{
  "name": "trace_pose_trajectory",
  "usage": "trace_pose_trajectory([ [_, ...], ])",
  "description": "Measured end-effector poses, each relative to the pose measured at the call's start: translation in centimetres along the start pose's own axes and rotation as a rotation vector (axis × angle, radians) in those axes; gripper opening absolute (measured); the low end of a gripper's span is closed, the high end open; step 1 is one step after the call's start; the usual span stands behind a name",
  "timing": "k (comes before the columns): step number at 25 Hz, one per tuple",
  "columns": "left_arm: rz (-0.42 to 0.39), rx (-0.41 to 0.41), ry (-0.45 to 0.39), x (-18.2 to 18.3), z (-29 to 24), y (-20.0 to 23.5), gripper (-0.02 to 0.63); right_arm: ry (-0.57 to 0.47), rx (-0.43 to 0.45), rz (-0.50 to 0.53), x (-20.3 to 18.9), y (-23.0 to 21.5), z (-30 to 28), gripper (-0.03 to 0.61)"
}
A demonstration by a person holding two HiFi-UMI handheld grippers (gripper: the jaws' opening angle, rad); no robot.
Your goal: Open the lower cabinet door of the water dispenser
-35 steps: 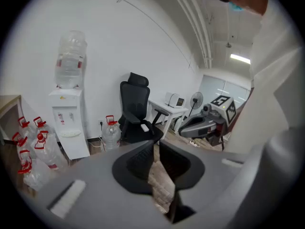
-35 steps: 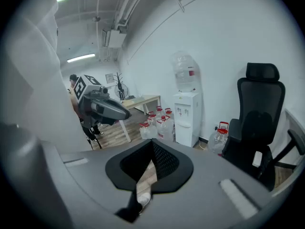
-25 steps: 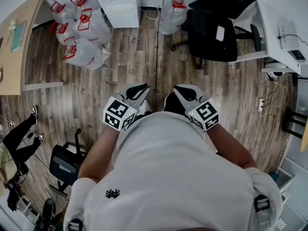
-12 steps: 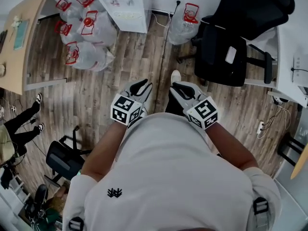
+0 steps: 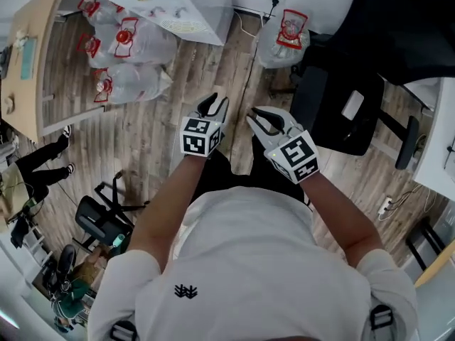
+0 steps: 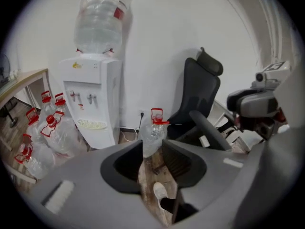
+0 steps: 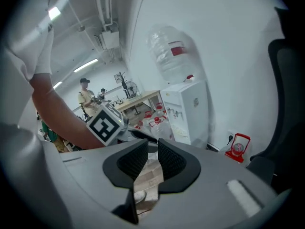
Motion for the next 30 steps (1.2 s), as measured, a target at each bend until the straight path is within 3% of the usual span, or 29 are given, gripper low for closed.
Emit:
trace_pose_trajectory([
  [4,0.048,0.096,0.045,-0.6,-8.7,4.7,0.159,0.068,-0.016,-0.032,-2.0,-3.3,-4.1,0.044],
  [7,0.101,0.173,0.062,-1.1,-14.8,8.7,0.169,0.133,-0.045,0.01,-3.1,-5.0,-7.4,0.055],
  [13,0.207,0.296,0.05,-2.9,-25.4,17.1,0.178,0.178,-0.109,-0.015,-6.1,-8.9,-14.9,0.06],
  [23,0.3,0.451,0.019,-5.1,-35.5,26.5,0.219,0.23,-0.087,-0.081,-10.7,-12.4,-20.9,0.066],
  [30,0.274,0.484,-0.014,-3.3,-39.0,29.3,0.227,0.262,-0.076,-0.123,-12.2,-13.0,-21.2,0.066],
])
Point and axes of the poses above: the fingertips, and each gripper's own axes: z backward along the fingers, y to its left, x out of its top, the point moved 5 cm from there along z, backward along the fingers, and after that the axes turned 1 degree about -x, right-handed, at the moved point
